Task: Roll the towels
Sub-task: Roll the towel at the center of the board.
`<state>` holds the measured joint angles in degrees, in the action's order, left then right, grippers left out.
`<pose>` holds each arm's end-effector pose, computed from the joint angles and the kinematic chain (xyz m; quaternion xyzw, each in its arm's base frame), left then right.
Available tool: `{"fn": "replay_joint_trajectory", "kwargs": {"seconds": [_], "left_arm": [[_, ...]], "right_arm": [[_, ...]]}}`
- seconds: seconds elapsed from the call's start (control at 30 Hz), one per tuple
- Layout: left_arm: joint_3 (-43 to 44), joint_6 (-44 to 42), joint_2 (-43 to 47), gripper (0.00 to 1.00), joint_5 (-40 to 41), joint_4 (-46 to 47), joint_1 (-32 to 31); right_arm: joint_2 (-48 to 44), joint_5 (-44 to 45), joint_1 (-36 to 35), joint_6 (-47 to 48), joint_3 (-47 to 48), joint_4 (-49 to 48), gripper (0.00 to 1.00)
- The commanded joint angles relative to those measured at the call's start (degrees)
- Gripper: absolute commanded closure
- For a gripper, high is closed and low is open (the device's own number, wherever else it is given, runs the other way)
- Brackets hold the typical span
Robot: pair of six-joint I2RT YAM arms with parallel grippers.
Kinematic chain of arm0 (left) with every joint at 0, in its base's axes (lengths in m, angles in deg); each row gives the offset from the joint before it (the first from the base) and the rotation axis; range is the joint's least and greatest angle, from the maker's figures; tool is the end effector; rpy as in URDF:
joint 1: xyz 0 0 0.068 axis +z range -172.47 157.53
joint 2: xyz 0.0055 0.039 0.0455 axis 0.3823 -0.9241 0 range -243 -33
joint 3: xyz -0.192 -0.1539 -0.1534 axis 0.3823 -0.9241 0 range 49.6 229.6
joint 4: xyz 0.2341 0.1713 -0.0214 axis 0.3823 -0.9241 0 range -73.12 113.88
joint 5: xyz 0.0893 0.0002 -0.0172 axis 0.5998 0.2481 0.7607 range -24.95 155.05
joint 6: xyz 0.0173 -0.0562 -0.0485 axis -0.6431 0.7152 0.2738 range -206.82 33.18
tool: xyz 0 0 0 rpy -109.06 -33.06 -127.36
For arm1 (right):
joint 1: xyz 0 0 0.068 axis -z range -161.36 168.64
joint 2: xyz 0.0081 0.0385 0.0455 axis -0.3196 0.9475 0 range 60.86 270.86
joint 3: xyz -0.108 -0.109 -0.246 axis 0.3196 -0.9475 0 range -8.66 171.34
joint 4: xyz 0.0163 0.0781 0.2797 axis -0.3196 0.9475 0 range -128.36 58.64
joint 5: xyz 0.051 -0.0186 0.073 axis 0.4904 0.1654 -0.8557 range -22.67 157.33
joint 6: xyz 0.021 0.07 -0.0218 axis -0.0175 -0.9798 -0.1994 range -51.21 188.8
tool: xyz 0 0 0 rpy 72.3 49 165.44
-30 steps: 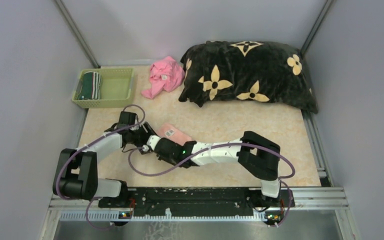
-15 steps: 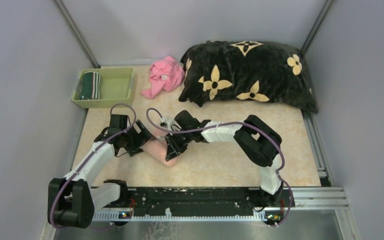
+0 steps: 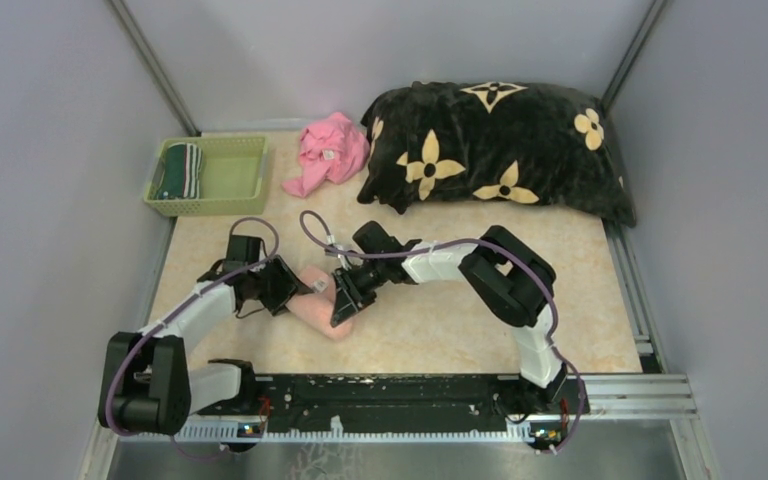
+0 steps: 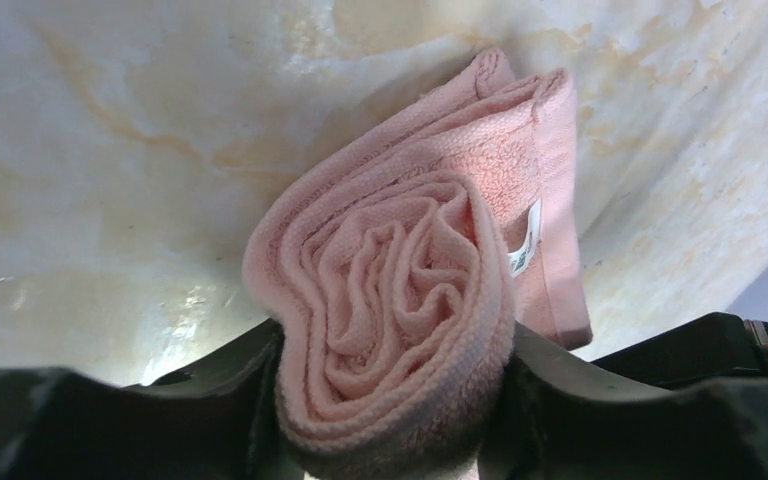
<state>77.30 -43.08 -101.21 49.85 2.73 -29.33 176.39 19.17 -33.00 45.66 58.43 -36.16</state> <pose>0.2255 -0.0442 0.1213 -0.2733 0.9219 -0.2197 0.1646 0.2377 0.3779 0.1103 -0.3448 0.7993 0.4920 0.0110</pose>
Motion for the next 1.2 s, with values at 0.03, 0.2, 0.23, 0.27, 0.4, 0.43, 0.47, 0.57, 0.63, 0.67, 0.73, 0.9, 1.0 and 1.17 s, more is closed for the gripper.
{"fn": "replay_joint_trajectory", "kwargs": {"seconds": [0.03, 0.2, 0.23, 0.27, 0.4, 0.43, 0.47, 0.57, 0.63, 0.67, 0.73, 0.9, 1.0, 1.17], "left_arm": [[-3.8, -2.4, -4.8, 0.5, 2.8, 2.1, 0.2], [-1.4, -3.1, -9.0, 0.53, 1.2, 3.4, -1.2], [-0.7, -3.2, -9.7, 0.53, 1.3, 3.5, -1.8], [-0.2, -3.1, -10.4, 0.53, 1.5, 3.5, -2.3], [1.7, -2.9, -13.1, 0.52, 2.4, 3.6, -4.5], [2.1, -3.0, -13.6, 0.52, 2.4, 3.7, -4.8], [2.3, -3.0, -14.2, 0.52, 2.5, 3.7, -5.1], [2.7, -3.1, -15.3, 0.51, 2.8, 3.7, -5.8], [2.8, -3.0, -15.7, 0.51, 3.0, 3.6, -6.1], [2.9, -3.1, -15.8, 0.51, 3.2, 3.6, -6.2], [3.0, -3.3, -16.0, 0.5, 3.5, 3.4, -6.4], [3.8, -3.8, -16.6, 0.49, 4.0, 3.0, -6.5], [4.3, -3.9, -17.0, 0.49, 4.1, 2.9, -6.5], [5.3, -3.9, -17.8, 0.48, 3.7, 3.1, -6.5]], "right_arm": [[-8.9, 16.1, -1.4, 2.7, -5.0, 8.9, 0.63], [-19.1, 37.0, -5.1, 7.5, -5.7, 14.5, 0.44], [-21.2, 41.1, -6.2, 8.3, -5.4, 15.5, 0.42], [-23.2, 44.9, -7.4, 9.3, -5.1, 16.3, 0.41], [-26.5, 57.4, -13.5, 13.5, -3.0, 17.7, 0.36], [-26.5, 60.1, -15.2, 14.7, -2.2, 17.9, 0.36], [-26.2, 63.1, -17.1, 16.2, -1.5, 17.9, 0.35], [-23.4, 69.5, -21.3, 18.8, 1.4, 17.6, 0.32], [-19.5, 72.0, -23.2, 19.8, 3.7, 18.3, 0.31], [-16.8, 73.1, -23.9, 20.1, 4.8, 18.8, 0.31], [-13.6, 75.7, -25.4, 20.8, 6.3, 18.9, 0.3], [-7.4, 76.3, -26.8, 20.2, 8.0, 21.0, 0.3], [-5.2, 75.8, -27.5, 19.0, 7.4, 22.6, 0.3], [-1.8, 74.3, -28.3, 17.1, 5.9, 24.0, 0.31]]}}
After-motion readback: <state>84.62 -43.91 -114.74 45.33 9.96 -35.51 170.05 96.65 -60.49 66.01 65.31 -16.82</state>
